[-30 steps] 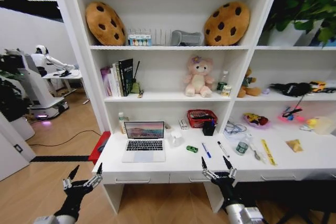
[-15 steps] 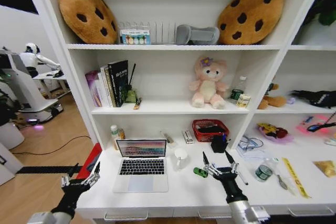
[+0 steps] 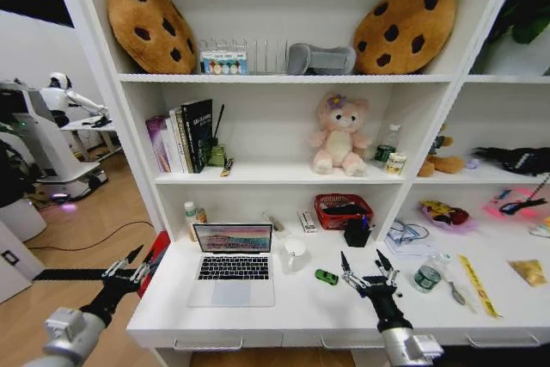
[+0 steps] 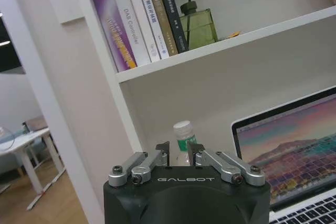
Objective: Organize the objects on the table.
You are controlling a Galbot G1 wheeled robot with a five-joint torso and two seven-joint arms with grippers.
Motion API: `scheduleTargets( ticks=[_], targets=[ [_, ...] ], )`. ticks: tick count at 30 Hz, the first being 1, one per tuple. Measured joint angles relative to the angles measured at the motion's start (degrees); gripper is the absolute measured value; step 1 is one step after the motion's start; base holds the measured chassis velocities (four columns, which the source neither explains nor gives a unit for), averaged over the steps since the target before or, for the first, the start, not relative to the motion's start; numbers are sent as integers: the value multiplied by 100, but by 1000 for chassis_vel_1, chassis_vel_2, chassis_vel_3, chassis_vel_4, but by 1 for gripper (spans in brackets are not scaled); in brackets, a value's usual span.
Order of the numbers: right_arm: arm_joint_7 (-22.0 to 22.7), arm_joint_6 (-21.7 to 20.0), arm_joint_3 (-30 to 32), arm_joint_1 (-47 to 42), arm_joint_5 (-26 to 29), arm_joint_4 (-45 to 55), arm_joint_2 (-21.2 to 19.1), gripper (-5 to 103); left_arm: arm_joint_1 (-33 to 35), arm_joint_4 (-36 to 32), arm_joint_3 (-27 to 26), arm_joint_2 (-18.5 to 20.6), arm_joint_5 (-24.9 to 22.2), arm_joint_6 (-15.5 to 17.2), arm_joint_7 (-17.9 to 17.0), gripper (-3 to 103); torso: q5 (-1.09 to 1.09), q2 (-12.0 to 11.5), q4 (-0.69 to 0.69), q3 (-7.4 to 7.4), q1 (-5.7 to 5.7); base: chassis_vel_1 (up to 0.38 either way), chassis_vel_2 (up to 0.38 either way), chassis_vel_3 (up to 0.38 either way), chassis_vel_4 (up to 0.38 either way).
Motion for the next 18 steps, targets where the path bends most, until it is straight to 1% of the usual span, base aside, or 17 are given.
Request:
scheduleTargets(
  ticks=[1, 2, 3, 4, 5, 6, 7, 9, 10, 11, 12, 13, 15, 16, 18],
  targets=[
    [0, 0, 0, 0, 0, 0, 0, 100, 0, 0, 0, 0, 0, 0, 0, 20, 0, 0, 0, 0, 0, 0, 0, 0, 0],
    [0, 0, 23, 11, 3, -28, -6, 100, -155, 123, 18, 277, -54, -13, 63, 20, 1, 0, -1, 0, 0, 0, 0, 0, 0],
    [-1, 0, 31, 28, 6, -73, -23, 100, -336, 273, 19, 629, -105, -32, 166, 9, 5, 0, -2, 0, 0, 0, 0, 0, 0],
    [-2, 0, 32, 30, 5, -112, -31, 100, -430, 370, 20, 862, -120, -46, 268, 4, 2, 0, 2, 0, 0, 0, 0, 0, 0],
    [-2, 0, 32, 30, 5, -112, -31, 100, -430, 370, 20, 862, -120, -46, 268, 4, 2, 0, 2, 0, 0, 0, 0, 0, 0],
    [-12, 13, 41, 21, 2, -135, -30, 100, -468, 441, 13, 1033, -124, -65, 381, 4, 3, 0, 3, 0, -1, 0, 0, 0, 0],
    [-37, 30, 66, -3, 1, -151, -26, 100, -484, 525, -15, 1247, -126, -91, 576, 2, 4, 0, 3, 0, -1, 0, 0, 0, 0],
    [-97, 65, 143, -37, 1, -180, -4, 100, -496, 763, -54, 1719, -98, -267, 1130, 0, 3, 0, 2, 0, -1, 0, 0, 0, 0],
    [-97, 65, 143, -37, 1, -180, -4, 100, -496, 763, -54, 1719, -98, -267, 1130, 0, 3, 0, 2, 0, -1, 0, 0, 0, 0],
    [-134, 91, 187, -34, -5, -211, 2, 100, -561, 927, -31, 1991, -22, -409, 1417, 0, 3, 0, 2, 0, -1, 0, 0, 0, 0],
    [-158, 106, 216, -23, -20, -241, 4, 100, -646, 1025, 26, 2167, 26, -486, 1566, 0, 3, 0, 3, 0, -1, 0, 0, 0, 0],
    [-158, 106, 216, -23, -20, -241, 4, 100, -646, 1025, 26, 2167, 26, -486, 1566, 0, 3, 0, 3, 0, -1, 0, 0, 0, 0],
    [-181, 120, 231, 13, -31, -285, -7, 100, -803, 1129, 139, 2401, 45, -533, 1705, 0, 4, 0, 0, 0, -1, 0, 0, 0, 0],
    [-204, 127, 233, 33, -32, -316, -18, 100, -916, 1165, 227, 2528, 19, -529, 1746, 0, 3, 0, 3, 0, -1, 0, 0, 0, 0],
    [-239, 134, 238, 38, -27, -374, -17, 100, -1044, 1201, 320, 2717, -43, -483, 1832, 0, 3, 0, 2, 0, -1, 0, 0, 0, 0]
  ],
)
